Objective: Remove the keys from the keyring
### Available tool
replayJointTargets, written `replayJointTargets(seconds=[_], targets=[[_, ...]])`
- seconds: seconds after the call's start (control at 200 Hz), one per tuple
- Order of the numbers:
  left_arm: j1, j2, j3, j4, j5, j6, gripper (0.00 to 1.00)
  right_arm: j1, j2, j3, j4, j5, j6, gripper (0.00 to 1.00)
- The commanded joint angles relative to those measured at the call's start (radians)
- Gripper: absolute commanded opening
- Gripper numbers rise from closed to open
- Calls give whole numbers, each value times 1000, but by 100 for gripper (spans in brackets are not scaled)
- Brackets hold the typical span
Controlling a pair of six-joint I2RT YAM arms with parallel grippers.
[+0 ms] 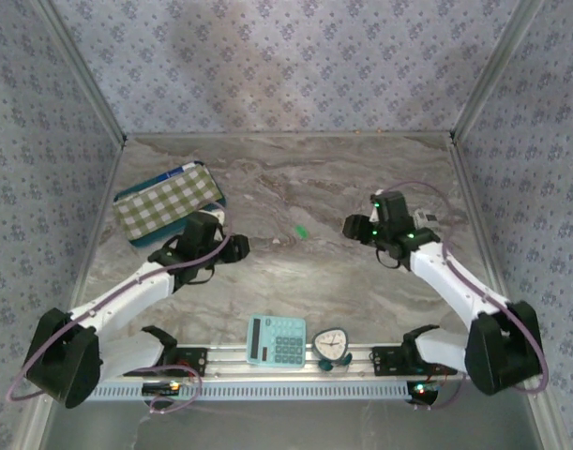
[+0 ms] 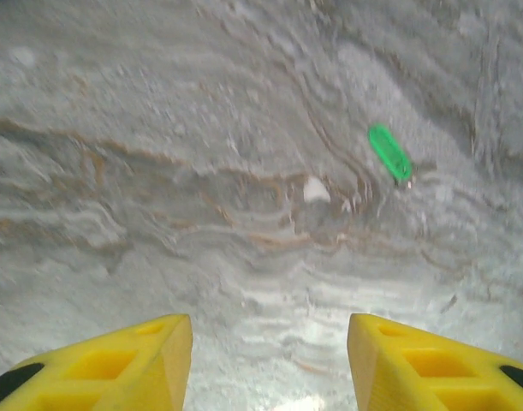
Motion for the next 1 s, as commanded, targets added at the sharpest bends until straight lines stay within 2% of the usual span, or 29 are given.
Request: replayJointTargets(seconds=[0.0,0.175,0.495,0.74,0.995], targets=[[-34,-29,-20,-27,-83,-33,52,86,116,104,-61,98,20,53],[-62,-77,-76,12,-79,-72,52,173,305,221,-69,125,58,51],[-74,-113,-109,-11,-103,-86,52,240,579,458,-149,122,109,44],[-75,-135,-135,-14,-115,-99,52,255,710,563,-205,123,150,39],[-76,-157,-154,-13,-121,-111,53,262,759,593,-237,122,160,22]])
